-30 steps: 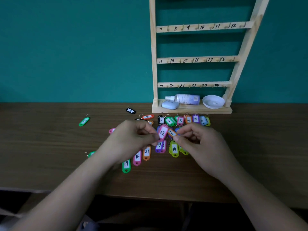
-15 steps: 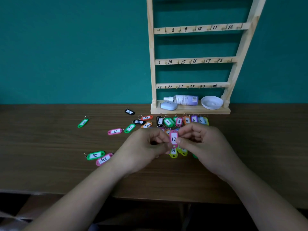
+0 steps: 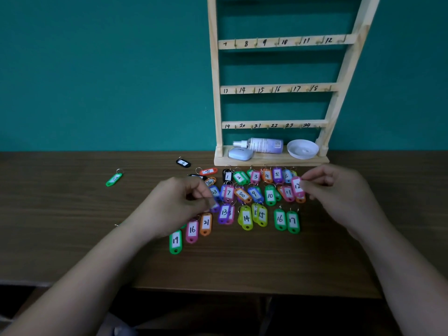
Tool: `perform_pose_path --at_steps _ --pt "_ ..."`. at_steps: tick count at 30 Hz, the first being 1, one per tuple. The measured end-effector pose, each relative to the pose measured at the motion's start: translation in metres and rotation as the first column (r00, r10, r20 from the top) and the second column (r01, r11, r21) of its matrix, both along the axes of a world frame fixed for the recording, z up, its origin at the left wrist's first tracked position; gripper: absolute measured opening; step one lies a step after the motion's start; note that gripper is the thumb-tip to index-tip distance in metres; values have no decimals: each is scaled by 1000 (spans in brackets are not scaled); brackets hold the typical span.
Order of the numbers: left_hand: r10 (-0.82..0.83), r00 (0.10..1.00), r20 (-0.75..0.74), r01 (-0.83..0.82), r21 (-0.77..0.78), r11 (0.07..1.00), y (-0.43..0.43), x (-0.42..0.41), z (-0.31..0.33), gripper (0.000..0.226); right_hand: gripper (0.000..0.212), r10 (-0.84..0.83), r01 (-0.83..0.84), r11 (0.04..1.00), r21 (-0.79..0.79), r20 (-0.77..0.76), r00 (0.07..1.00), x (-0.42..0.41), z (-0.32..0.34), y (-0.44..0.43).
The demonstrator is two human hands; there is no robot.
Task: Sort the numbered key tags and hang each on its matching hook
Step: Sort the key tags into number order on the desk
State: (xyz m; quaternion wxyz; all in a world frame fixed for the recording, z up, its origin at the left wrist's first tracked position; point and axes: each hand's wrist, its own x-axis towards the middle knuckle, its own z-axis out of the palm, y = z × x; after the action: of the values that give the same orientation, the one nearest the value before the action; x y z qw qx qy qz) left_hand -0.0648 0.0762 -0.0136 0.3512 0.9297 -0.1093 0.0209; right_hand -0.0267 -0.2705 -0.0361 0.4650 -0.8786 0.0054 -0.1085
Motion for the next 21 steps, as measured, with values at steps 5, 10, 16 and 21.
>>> perform_pose_path --at_steps 5,10,16,21 --pt "66 998 -22 -65 19 998 18 3 8 8 9 -51 48 990 -130 -16 999 3 -3 -2" --pt "126 988 -89 -118 95 989 41 5 17 5 8 -80 71 970 -231 -28 996 2 -3 -1" --pt "206 960 -188 -177 163 971 79 4 26 4 9 -103 89 952 -293 -34 994 1 -1 2" --pt "250 935 -250 -205 194 959 104 5 25 13 6 -77 70 954 -291 -15 997 -4 1 6"
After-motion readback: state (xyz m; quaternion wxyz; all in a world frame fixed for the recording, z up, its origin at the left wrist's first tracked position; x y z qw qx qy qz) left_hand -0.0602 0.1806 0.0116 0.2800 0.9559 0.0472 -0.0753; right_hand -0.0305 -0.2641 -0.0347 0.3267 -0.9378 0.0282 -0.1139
